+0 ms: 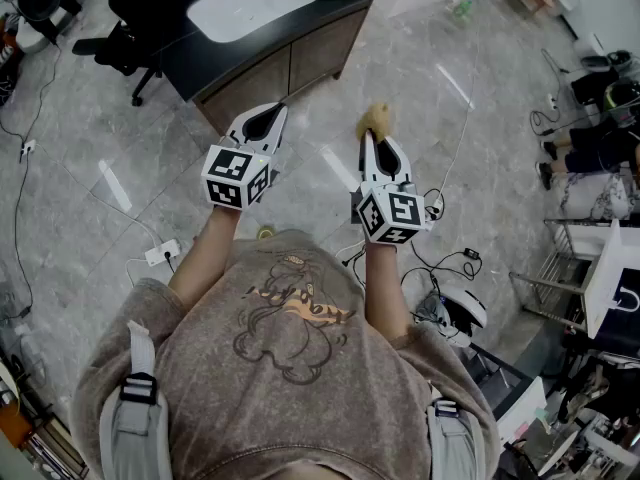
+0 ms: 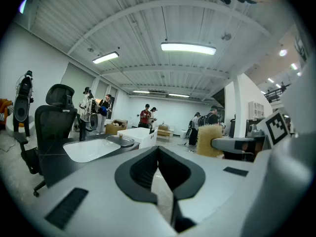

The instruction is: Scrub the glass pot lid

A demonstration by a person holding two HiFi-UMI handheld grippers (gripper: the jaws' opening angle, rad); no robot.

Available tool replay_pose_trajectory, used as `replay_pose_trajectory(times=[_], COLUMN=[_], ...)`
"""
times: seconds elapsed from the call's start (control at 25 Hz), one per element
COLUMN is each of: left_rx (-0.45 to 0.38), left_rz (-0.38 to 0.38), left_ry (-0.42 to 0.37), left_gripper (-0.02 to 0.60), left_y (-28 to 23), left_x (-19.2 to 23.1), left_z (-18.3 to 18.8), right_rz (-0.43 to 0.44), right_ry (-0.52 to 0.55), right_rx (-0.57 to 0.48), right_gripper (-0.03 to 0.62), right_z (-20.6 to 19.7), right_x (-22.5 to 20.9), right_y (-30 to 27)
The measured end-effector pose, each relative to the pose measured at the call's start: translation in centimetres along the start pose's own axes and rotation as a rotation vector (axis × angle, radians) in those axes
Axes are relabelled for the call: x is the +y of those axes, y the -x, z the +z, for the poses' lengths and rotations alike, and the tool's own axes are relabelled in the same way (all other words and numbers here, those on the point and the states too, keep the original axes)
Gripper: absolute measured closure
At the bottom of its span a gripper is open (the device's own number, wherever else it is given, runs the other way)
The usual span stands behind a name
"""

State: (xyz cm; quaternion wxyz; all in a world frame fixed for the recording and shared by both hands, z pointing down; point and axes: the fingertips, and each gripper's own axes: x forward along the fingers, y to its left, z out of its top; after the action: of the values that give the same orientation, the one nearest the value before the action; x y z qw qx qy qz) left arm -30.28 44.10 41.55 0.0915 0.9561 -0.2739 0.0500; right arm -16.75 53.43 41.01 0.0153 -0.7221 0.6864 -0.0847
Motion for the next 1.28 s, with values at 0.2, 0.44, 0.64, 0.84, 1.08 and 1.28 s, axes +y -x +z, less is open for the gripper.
replay_pose_trajectory(times=[0.2, 0.44, 0.64, 0.84, 1.08, 1.28], left_rx=[0.008, 0.009, 0.013, 0.013, 0.004, -0.002], left_rz=[0.003, 0.012, 0.049, 0.067, 0.062, 0.052], left_ry=[0.001, -0.003, -0.009, -0.008, -0.012, -0.01], left_gripper=[0.565, 0.565, 0.565, 0.565, 0.565, 0.565], left_y=[-0.2, -0.5, -0.5, -0.7, -2.8, -5.6], left_x=[-0.1, -1.0, -1.8, -2.7, -2.5, -2.0], left_z=[0.1, 0.0, -1.1, -1.5, -1.7, -1.5], right_rz=[0.023, 0.059, 0.095, 0.1, 0.094, 0.077], right_ry=[-0.021, -0.023, -0.024, -0.035, -0.027, -0.021], right_rx=[-0.01, 0.01, 0.047, 0.071, 0.072, 0.072], right_gripper=[0.545, 0.545, 0.545, 0.545, 0.545, 0.545], right_z=[0.3, -0.2, -1.8, -2.8, -2.9, -2.8], right_x=[0.3, -0.1, -1.0, -2.5, -4.0, -6.1], right_y=[-0.3, 0.2, 1.3, 2.2, 1.1, -0.6])
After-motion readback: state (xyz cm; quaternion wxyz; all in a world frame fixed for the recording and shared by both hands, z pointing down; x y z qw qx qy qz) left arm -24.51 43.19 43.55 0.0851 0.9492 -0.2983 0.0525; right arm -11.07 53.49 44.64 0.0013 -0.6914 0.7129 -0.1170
